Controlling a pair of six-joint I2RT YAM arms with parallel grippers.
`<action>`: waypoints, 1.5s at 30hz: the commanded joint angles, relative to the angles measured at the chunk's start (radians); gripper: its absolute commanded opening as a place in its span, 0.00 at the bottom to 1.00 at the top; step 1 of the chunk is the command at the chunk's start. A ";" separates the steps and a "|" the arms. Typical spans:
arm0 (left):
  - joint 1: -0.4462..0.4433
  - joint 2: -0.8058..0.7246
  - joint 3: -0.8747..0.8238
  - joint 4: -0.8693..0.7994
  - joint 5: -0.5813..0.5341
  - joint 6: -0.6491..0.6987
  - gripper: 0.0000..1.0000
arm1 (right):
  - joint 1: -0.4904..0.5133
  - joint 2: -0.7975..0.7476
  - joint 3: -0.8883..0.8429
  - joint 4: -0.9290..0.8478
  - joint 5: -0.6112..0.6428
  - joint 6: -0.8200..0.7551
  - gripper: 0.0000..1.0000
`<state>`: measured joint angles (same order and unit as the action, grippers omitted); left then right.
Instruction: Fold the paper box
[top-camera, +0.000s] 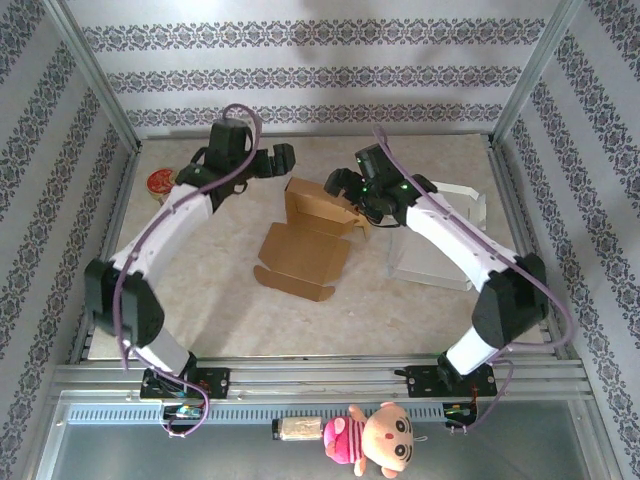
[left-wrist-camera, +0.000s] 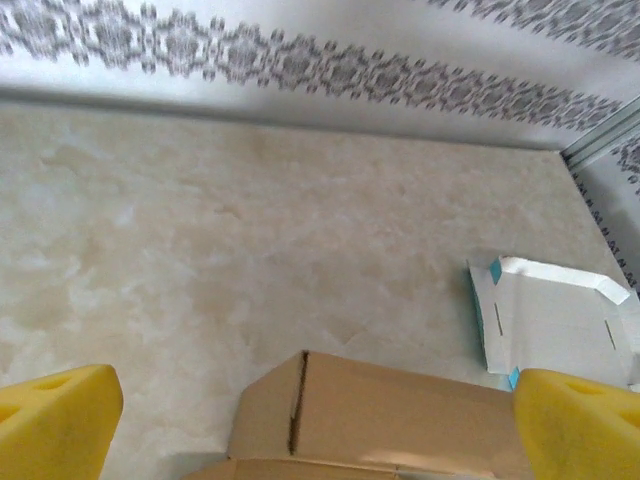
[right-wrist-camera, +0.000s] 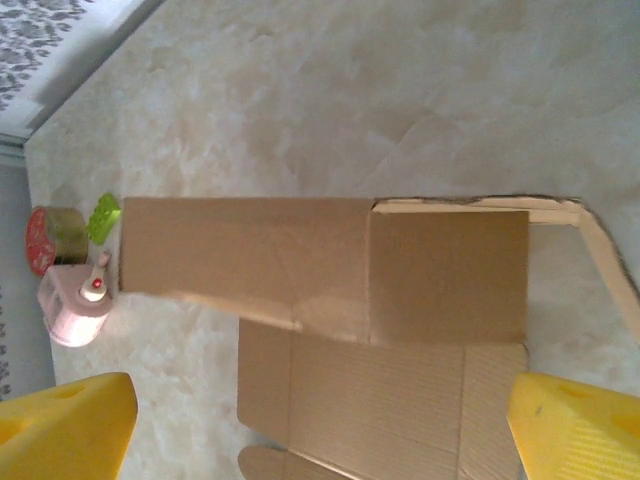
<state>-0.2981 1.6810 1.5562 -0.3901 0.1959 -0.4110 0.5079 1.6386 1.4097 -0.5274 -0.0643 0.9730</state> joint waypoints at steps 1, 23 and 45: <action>0.024 0.115 0.069 -0.181 0.151 -0.048 1.00 | 0.000 0.044 0.041 0.098 -0.021 0.047 0.96; 0.046 0.212 -0.081 0.089 0.468 -0.204 0.65 | -0.016 0.135 0.006 0.190 -0.034 0.077 0.84; 0.041 0.180 -0.117 0.114 0.483 -0.206 0.65 | -0.005 0.166 -0.020 0.283 -0.064 0.070 0.70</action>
<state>-0.2531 1.9003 1.4616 -0.2981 0.6514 -0.6071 0.4953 1.7992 1.3975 -0.3229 -0.0937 1.0267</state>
